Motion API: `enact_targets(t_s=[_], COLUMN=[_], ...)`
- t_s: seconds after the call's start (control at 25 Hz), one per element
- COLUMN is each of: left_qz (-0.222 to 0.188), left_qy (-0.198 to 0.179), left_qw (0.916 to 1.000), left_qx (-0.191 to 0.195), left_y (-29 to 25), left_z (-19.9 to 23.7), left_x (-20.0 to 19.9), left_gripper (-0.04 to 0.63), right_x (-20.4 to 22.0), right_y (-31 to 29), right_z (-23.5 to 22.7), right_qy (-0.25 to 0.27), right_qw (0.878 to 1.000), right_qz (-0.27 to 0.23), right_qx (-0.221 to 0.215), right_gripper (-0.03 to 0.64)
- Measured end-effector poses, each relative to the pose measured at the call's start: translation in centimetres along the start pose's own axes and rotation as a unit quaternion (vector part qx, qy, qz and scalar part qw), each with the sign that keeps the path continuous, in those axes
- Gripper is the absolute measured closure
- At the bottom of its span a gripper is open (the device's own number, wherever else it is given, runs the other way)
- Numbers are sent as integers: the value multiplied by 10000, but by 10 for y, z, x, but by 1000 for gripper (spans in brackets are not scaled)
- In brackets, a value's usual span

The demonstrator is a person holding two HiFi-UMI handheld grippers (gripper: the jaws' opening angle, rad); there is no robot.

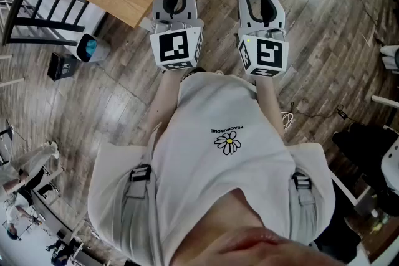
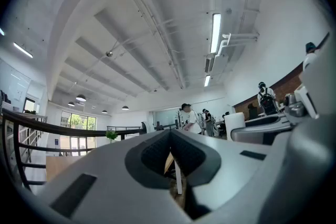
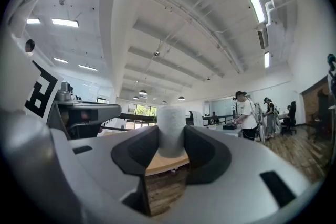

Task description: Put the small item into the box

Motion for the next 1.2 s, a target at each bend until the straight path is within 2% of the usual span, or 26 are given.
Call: enact_targets(t_s=[0.32,0.72,0.96,1.2], left_qz=[3,142,145,-114], left_qy=[-61,59,217,204], left_qw=[10000,9999,9997,9997], left_qx=[65,70,-13,117], left_y=[-10,-17,-22,-64], left_z=[-10,-6,8,18], left_x=[1,7,14,16], left_gripper=[578,578,578,578], right_x=[-2,10,26,23], right_y=[-3,-8,-12,-41], right_z=[-13,-23,-19,-31], right_qy=[9,-501,-446,-199], right_qw=[10000,9987,9989,9998], right_qz=[-59,-90,170,66], right_qx=[17,-10,-38,-72], right_gripper=[474,474,474,474])
Point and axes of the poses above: the fingertips, and each gripper's own axes: y backward along the fingers, z to its left, x out of its underside, the point moved 6 cm from there along y, backward along the fingers, and after that the axes turned 7 degrees about x, right-handed, at the moved point
